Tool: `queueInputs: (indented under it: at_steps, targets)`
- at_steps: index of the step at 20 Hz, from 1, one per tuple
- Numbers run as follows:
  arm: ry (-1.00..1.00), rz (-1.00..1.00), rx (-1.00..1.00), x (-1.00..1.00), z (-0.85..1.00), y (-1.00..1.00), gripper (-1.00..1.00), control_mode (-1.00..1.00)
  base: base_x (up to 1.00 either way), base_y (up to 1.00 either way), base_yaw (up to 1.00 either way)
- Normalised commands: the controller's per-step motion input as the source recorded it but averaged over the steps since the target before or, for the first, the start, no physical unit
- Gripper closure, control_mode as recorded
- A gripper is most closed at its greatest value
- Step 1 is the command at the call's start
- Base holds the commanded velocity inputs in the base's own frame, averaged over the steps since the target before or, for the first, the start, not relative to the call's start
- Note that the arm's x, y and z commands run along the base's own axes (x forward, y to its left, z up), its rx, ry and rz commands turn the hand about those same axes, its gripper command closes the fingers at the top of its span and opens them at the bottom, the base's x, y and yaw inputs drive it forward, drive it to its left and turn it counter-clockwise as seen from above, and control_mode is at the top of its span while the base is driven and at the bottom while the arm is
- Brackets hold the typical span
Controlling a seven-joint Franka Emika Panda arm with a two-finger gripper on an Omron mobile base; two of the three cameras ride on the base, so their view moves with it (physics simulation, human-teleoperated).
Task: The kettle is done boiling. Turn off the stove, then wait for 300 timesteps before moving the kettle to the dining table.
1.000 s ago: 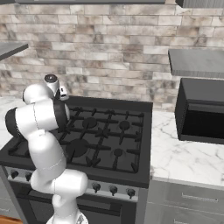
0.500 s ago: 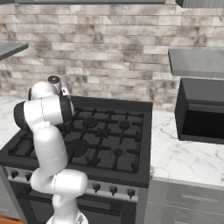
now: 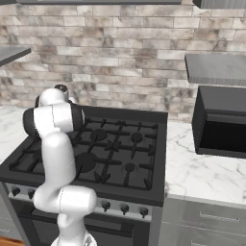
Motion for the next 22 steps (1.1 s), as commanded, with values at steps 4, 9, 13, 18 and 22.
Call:
queueInputs:
  at_steps: [4, 9, 13, 18, 22]
  targets:
    - [0.06, 0.01, 0.01, 0.33, -0.14, 0.08, -1.00, -1.00, 0.00, 0.00, 0.00]
    - [0.05, 0.01, 0.01, 0.28, -0.15, 0.05, -1.00, -1.00, 0.00, 0.00, 0.00]
    - [0.01, 0.03, 0.00, 0.01, -0.23, 0.13, -1.00, -1.00, 0.00, 0.00, 0.00]
    - [0.01, 0.02, 0.00, 0.00, -0.39, 0.23, 1.00, -1.00, 0.00, 0.00, 0.00]
    - [0.02, 0.04, 0.00, 0.00, -0.27, 0.18, 1.00, -1.00, 0.00, 0.00, 0.00]
